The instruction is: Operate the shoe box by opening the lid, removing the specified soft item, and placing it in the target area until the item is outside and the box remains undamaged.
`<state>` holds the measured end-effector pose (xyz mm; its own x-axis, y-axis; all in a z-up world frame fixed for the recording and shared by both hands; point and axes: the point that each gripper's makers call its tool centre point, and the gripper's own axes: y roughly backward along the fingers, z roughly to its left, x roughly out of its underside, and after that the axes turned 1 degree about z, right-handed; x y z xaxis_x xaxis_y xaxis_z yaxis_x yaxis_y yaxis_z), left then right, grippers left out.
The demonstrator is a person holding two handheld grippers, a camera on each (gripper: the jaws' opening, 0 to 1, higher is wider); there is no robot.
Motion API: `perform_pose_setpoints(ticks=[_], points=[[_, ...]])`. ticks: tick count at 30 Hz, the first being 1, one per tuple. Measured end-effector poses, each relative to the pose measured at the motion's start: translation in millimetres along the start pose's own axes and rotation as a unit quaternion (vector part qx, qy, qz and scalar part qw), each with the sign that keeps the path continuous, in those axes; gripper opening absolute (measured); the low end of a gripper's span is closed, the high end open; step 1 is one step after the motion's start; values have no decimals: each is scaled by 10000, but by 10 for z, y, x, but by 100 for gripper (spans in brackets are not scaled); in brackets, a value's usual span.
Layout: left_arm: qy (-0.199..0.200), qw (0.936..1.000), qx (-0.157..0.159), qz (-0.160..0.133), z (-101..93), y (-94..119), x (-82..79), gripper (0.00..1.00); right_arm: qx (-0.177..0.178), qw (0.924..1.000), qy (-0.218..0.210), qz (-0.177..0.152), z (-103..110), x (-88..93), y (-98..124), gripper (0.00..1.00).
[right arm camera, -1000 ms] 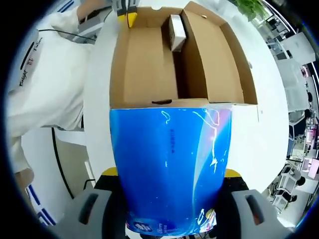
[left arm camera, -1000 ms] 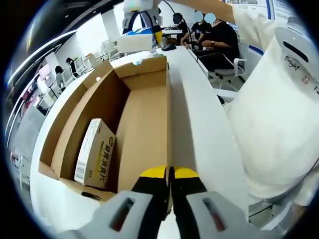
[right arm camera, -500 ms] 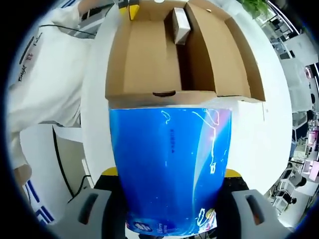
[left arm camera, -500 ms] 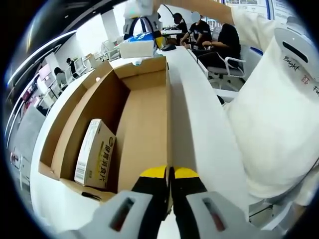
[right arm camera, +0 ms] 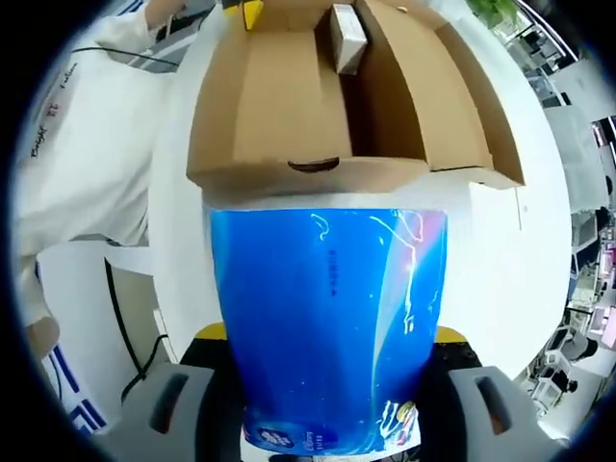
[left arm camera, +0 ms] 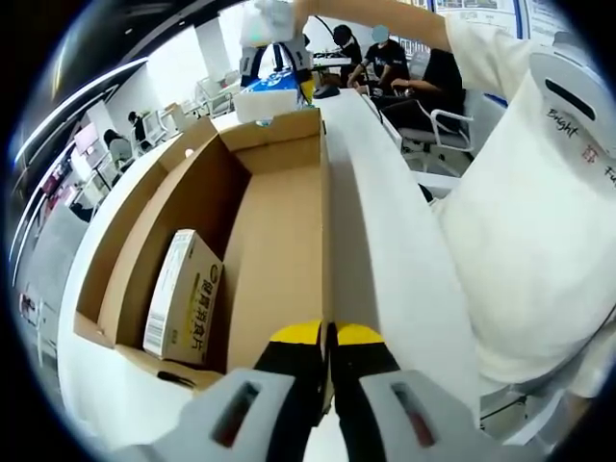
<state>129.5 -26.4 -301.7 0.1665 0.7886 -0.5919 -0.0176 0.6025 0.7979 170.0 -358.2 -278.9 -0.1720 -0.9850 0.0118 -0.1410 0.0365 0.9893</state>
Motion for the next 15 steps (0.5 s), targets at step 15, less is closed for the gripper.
perform_pose_setpoints(ticks=[15], points=[[0,10000,12,9,12,4,11,1,36,9999,159,-27,-20,5,-4,75]])
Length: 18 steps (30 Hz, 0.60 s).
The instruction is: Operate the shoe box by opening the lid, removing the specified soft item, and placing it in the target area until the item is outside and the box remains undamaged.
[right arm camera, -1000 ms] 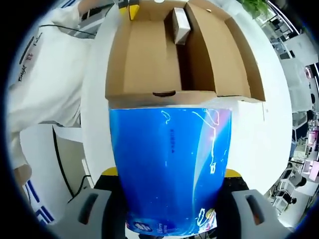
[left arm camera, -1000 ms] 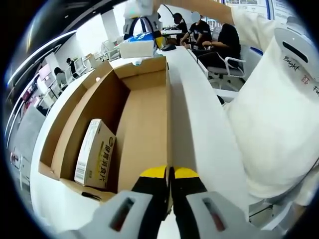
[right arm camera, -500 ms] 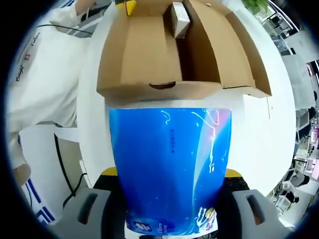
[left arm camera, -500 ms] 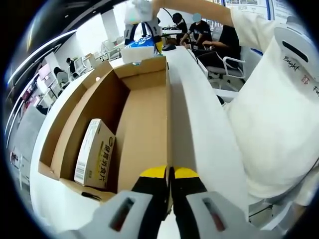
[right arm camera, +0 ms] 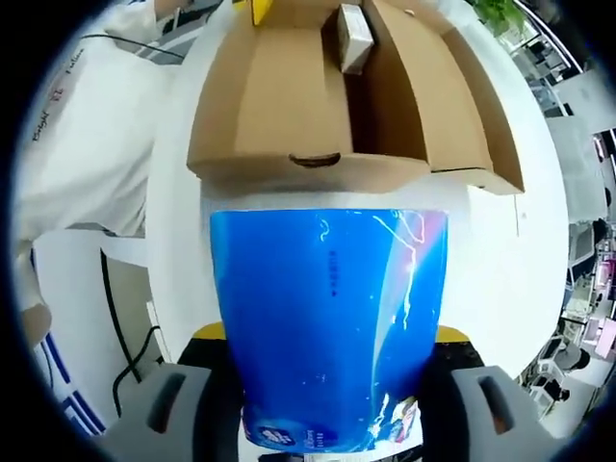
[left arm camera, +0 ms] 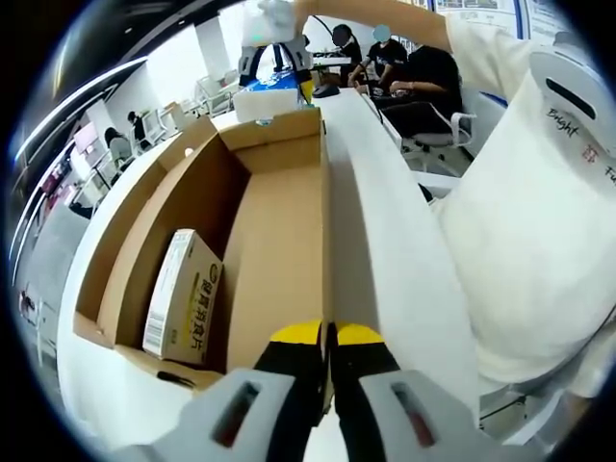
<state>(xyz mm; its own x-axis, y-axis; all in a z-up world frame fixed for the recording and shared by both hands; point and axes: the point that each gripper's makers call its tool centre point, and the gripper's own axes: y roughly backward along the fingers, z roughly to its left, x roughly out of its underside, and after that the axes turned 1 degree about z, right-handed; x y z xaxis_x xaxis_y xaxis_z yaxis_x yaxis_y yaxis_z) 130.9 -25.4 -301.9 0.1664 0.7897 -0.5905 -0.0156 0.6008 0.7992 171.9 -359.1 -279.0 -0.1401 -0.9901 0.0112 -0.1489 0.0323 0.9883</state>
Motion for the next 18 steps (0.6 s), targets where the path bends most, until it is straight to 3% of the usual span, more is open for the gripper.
perform_pose_setpoints(ticks=[4,7,18], points=[[5,10000,0,1,4,1,1,1,-50,9998,167,77,18,22,-4,75],[3,10000,0,4,3,1,0,1,-63,9999,-3,146,14,40,-6,75],[1,10000,-7,-8,-14,-2,-9,1,93,9999,132,12,-25,21,26,74]])
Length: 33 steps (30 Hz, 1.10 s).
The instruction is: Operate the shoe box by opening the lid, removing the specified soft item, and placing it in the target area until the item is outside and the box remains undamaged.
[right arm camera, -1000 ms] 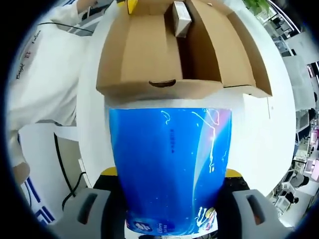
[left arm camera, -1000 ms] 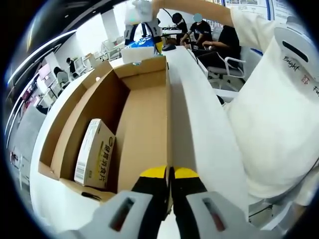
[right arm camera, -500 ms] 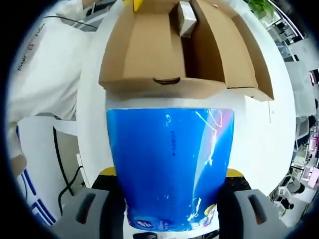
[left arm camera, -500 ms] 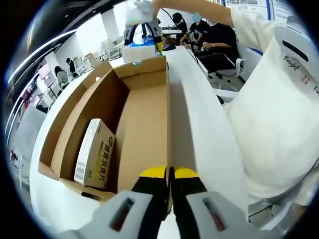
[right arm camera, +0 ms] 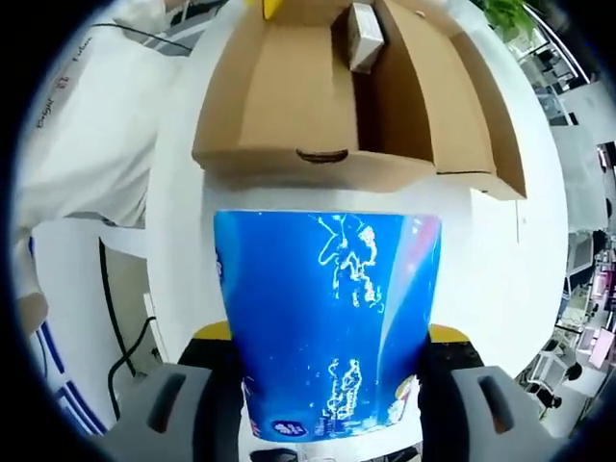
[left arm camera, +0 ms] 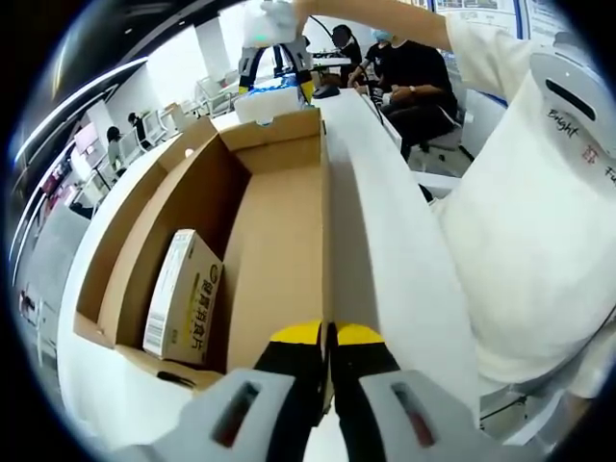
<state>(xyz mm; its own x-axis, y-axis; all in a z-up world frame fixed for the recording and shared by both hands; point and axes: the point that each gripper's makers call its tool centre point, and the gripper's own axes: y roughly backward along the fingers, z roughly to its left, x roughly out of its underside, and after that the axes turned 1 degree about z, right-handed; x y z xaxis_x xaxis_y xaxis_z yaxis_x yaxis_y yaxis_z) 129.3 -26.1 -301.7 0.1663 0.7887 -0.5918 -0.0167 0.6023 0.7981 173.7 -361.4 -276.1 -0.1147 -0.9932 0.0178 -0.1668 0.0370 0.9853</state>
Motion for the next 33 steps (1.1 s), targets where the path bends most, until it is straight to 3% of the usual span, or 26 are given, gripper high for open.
perform_pose_setpoints(ticks=[10,14,21,33], points=[[-12,10000,-16,-5,-5,4,-2,2,-10,9998,-205,18,26,23,5,72],[-6,10000,-10,1,-7,2,-3,2,16,10000,-30,4,26,23,1,73],[-8,10000,-10,4,-17,-3,-9,2,62,9999,-134,-17,0,23,12,73],[-9,10000,-2,12,-37,-7,-18,1,194,9992,-249,-260,22,-76,243,74]])
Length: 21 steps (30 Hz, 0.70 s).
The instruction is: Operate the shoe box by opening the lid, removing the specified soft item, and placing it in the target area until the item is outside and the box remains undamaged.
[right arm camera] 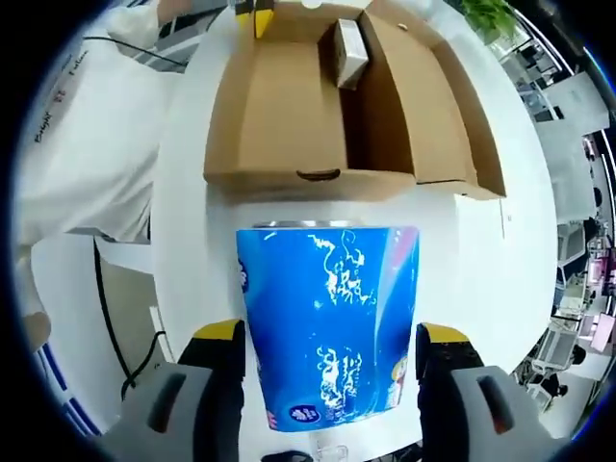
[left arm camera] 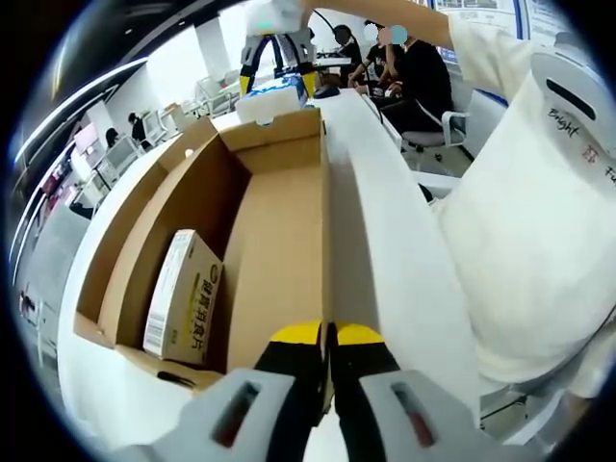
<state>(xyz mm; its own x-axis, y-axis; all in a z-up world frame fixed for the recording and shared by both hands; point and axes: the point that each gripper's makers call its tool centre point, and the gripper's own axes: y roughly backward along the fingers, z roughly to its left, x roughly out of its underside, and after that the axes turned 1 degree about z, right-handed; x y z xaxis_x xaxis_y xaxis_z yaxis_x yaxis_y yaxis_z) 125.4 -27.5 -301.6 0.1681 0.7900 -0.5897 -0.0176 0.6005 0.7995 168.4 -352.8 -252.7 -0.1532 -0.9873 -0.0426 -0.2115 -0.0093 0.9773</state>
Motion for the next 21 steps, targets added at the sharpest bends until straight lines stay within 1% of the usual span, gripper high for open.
perform_pose_setpoints(ticks=[1,3,4,5,6,7,8,9,11,15,16,19,20,21], points=[[-5,10000,-4,-5,-1,0,-1,1,35,10000,4,-12,-8,-8,25,74],[-11,10000,-16,-24,-4,2,-3,2,208,9995,118,-209,-47,-83,85,73],[-13,10000,-17,-30,-6,2,-4,2,218,9991,135,-337,-25,-131,122,73],[-8,10000,-13,-29,-7,2,-5,2,231,9989,136,-393,-23,-152,134,73],[0,10000,-6,-19,-9,0,-6,2,327,9976,143,-592,-37,-232,182,73],[1,10000,-1,-12,-11,-1,-6,1,367,9966,153,-716,-39,-282,213,73],[2,10000,2,-6,-13,-3,-6,1,372,9957,135,-842,-26,-336,252,72],[2,10000,0,-4,-15,-4,-5,1,344,9940,95,-1038,-10,-415,309,72],[-5,10000,-15,-14,-18,-4,-4,2,472,9911,178,-1231,-25,-521,417,70],[-18,10000,-37,-26,-16,-4,-2,2,584,9844,-155,-1655,-81,-713,583,68],[-17,10000,-40,-25,-11,-3,-1,2,578,9832,-256,-1712,-92,-733,604,68],[-6,10000,-39,-29,-9,-3,1,2,658,9782,-362,-1935,-155,-789,674,58],[-1,10000,-32,-32,-9,-3,1,2,760,9759,-420,-2004,-199,-794,684,58],[16,10000,-25,-35,-8,-3,2,2,754,9746,-482,-2051,-203,-795,682,60]])
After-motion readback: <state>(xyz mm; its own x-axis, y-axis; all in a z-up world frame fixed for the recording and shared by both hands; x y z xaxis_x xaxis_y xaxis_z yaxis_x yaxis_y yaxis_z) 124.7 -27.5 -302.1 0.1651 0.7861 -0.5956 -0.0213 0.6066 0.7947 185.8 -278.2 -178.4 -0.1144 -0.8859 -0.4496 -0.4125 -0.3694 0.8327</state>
